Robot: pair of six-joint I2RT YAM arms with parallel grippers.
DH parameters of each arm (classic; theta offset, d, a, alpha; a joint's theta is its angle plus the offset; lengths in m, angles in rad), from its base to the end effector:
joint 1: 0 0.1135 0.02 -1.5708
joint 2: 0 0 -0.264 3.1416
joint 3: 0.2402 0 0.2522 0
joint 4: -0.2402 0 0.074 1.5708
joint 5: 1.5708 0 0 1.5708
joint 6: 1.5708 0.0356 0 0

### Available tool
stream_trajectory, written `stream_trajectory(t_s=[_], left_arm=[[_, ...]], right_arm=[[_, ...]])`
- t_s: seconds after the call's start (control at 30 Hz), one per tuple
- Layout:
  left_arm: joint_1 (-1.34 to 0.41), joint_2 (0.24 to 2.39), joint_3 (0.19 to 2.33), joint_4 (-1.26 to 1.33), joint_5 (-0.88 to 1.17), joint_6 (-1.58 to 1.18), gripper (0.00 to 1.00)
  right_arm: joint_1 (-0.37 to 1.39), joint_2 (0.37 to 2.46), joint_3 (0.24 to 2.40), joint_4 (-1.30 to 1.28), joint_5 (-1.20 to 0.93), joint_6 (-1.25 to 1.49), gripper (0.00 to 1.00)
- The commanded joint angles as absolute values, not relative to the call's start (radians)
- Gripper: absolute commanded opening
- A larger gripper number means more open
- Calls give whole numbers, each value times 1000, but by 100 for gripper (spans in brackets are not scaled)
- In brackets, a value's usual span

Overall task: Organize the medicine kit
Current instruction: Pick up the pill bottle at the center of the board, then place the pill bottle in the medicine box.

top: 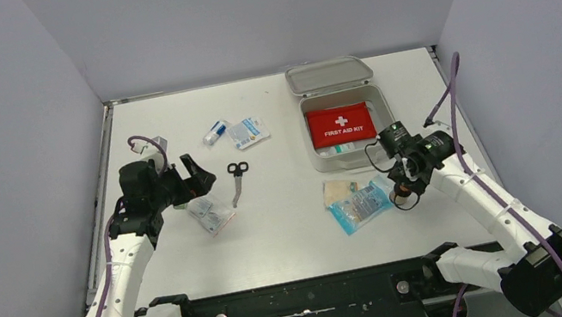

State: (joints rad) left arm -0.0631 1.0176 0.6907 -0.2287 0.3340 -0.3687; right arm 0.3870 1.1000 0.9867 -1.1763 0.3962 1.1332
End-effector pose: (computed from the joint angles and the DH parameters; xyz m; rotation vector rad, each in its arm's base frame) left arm 0.2228 -0.0258 0.2595 -0.1276 2.1488 -0.6083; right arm 0.1719 0.0552 0.2781 1.0421 2.4544 -0.1279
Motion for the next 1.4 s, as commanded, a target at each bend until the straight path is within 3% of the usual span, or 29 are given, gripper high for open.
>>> stream_trajectory(t_s=[0.0, 0.6, 1.0, 1.37], left_arm=[[-71, 995, 697, -196, 402, -334, 97], [-78, 985, 686, -201, 430, -308, 97], [-86, 986, 678, -188, 435, -314, 97], [-86, 977, 682, -197, 423, -310, 97]], right_arm=[[390, 1079, 1087, -1135, 434, 1069, 1], [263, 1216, 1219, -515, 65, 577, 0], [244, 1415, 1291, -533, 355, 372, 0], [281, 1557, 1287, -536, 488, 353, 0]])
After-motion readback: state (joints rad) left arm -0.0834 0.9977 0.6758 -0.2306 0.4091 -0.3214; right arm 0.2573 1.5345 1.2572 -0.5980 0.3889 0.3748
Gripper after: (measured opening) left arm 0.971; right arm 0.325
